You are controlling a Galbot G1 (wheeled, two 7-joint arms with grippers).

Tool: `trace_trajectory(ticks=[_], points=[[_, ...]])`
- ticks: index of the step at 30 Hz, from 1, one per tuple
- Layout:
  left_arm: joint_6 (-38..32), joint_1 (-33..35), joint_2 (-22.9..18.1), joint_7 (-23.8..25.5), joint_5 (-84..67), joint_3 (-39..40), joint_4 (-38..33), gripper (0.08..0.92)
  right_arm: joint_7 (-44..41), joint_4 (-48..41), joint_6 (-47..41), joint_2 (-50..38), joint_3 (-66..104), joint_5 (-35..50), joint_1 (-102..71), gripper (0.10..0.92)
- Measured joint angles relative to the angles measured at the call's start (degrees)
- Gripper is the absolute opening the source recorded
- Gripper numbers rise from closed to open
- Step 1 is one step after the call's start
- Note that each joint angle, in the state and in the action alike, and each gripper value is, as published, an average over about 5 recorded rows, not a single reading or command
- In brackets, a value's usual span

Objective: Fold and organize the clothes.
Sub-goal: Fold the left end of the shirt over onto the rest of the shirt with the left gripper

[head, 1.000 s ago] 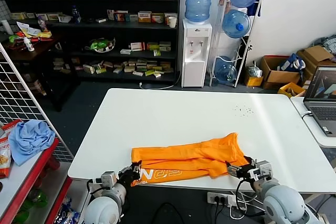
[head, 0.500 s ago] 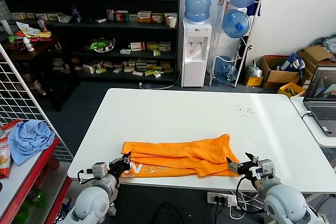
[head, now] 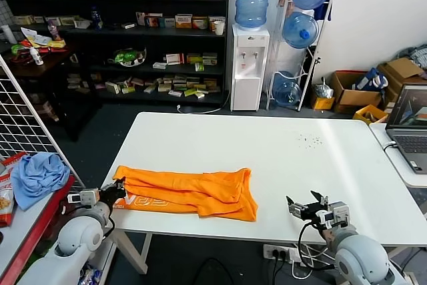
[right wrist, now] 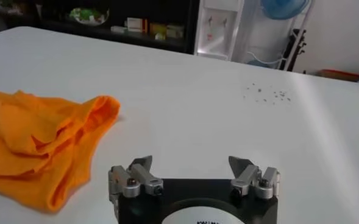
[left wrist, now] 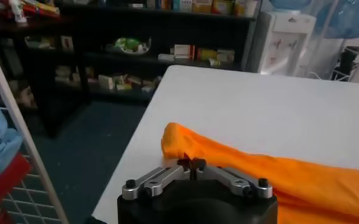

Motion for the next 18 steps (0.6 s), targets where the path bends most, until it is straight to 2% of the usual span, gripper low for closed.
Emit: trace_trajectory(ticks=[8,18], points=[[-0.1,0.7,0.0,-2.2,0.4,1.8,-6.4,0.106,0.2,0.0,1.4,0.6,1.1,-1.2,-1.2,0.823],[-0.7,-1.0,-5.2,-6.0,2.7,10.5,-11.8,0.106,0.3,-0.3,3.0,1.9,3.2,-3.0,-3.0,0.823]])
